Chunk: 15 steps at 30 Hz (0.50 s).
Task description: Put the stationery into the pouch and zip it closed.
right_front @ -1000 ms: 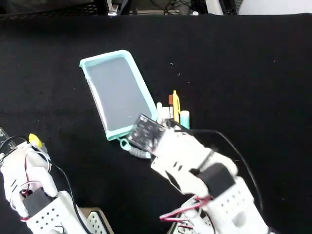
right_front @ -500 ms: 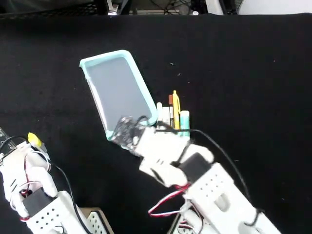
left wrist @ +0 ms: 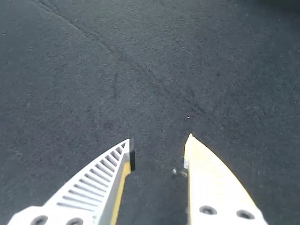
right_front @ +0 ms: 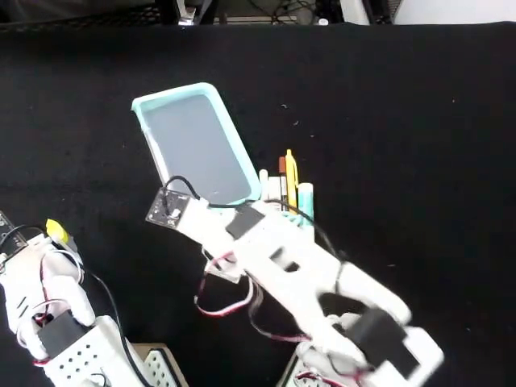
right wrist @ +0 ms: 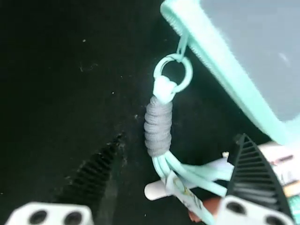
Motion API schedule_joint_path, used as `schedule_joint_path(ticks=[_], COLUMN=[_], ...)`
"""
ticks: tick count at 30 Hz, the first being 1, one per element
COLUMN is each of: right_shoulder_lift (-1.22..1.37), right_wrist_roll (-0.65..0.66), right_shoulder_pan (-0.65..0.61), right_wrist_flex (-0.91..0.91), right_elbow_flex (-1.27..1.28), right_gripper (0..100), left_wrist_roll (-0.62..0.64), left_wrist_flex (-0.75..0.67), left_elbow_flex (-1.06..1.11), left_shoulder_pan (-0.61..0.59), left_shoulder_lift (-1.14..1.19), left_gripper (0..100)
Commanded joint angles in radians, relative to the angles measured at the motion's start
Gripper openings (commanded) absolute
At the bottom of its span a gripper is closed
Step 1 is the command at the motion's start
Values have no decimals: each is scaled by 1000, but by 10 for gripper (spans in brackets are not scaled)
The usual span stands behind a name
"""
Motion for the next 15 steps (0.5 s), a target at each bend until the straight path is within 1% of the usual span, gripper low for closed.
schedule_joint_path(ticks=[1,7,8,9,12,13,15], right_shoulder_lift=[77,160,171,180,209,219,231], right_wrist_roll=[-3,-2,-2,-2,-2,-2,-5], right_shoulder_pan=[-9,-8,-8,-8,-6,-3,-3], right_wrist_flex=[-17,-18,-18,-18,-20,-20,-18], right_elbow_flex=[-88,-150,-156,-159,-174,-176,-171], right_gripper=[342,336,313,270,58,5,50], left_wrist_roll=[2,2,2,2,2,2,2], left_wrist_flex=[-21,-21,-21,-21,-21,-21,-20], left_elbow_flex=[-5,-5,-5,-5,-5,-5,-5], left_shoulder_pan=[13,13,13,13,13,13,13], left_shoulder_lift=[-5,-5,-5,-5,-5,-5,-5], left_gripper=[195,195,195,195,195,195,195])
